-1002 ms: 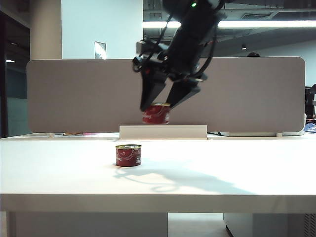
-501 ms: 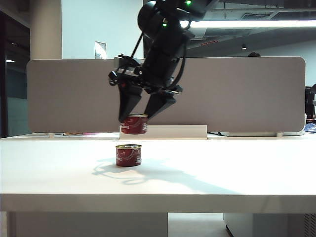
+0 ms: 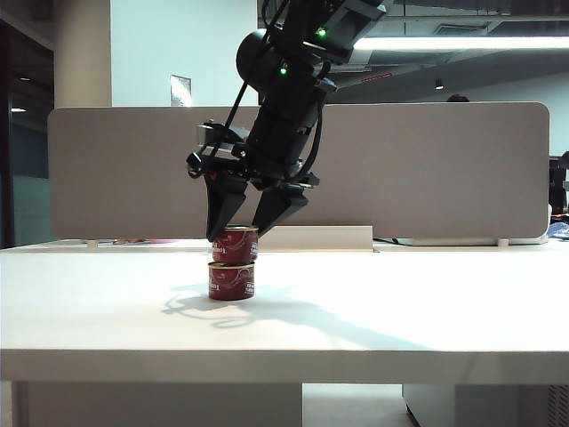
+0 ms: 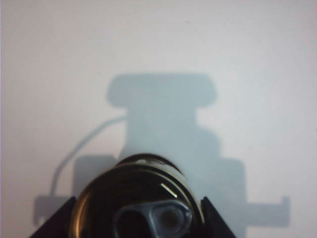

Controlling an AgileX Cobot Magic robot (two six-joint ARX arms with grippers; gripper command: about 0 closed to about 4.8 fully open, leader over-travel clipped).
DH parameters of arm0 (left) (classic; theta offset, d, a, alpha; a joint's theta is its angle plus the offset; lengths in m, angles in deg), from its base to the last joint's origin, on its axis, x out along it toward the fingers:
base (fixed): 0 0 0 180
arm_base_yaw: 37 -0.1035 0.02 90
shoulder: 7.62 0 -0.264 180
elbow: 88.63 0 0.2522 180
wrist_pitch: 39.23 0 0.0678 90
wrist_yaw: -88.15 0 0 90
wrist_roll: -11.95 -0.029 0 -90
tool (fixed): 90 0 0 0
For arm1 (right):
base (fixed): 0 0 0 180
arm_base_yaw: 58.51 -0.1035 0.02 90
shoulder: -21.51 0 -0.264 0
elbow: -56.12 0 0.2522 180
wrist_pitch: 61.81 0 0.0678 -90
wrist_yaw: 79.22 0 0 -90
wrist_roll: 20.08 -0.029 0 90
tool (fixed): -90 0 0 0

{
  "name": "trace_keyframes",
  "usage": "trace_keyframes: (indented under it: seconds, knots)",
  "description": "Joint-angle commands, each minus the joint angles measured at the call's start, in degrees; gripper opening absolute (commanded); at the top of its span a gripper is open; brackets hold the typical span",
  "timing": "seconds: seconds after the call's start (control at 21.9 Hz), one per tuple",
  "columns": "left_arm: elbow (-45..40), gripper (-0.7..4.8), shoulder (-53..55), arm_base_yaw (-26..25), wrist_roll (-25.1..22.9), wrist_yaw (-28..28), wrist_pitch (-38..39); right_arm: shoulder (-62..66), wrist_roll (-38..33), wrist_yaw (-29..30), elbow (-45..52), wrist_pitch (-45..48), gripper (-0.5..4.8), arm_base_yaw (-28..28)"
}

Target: Stack a can of tomatoes on the right onto the can of tomatoes on the left.

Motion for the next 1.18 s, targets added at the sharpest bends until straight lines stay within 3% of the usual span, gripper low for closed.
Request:
trace_keyframes:
  seconds: [0.05, 1.18]
  knots:
    - [0.20, -0.06, 0.04, -0.04, -0.24, -0.04, -0.39, -0.07, 0.13, 0.11, -0.31, 0.94, 2.28, -0.11]
    - [0.20, -0.06, 0.04, -0.04, -0.24, -0.02, -0.39, 0.28, 0.13, 0.17, -0.31, 1.27, 2.30, -0.22]
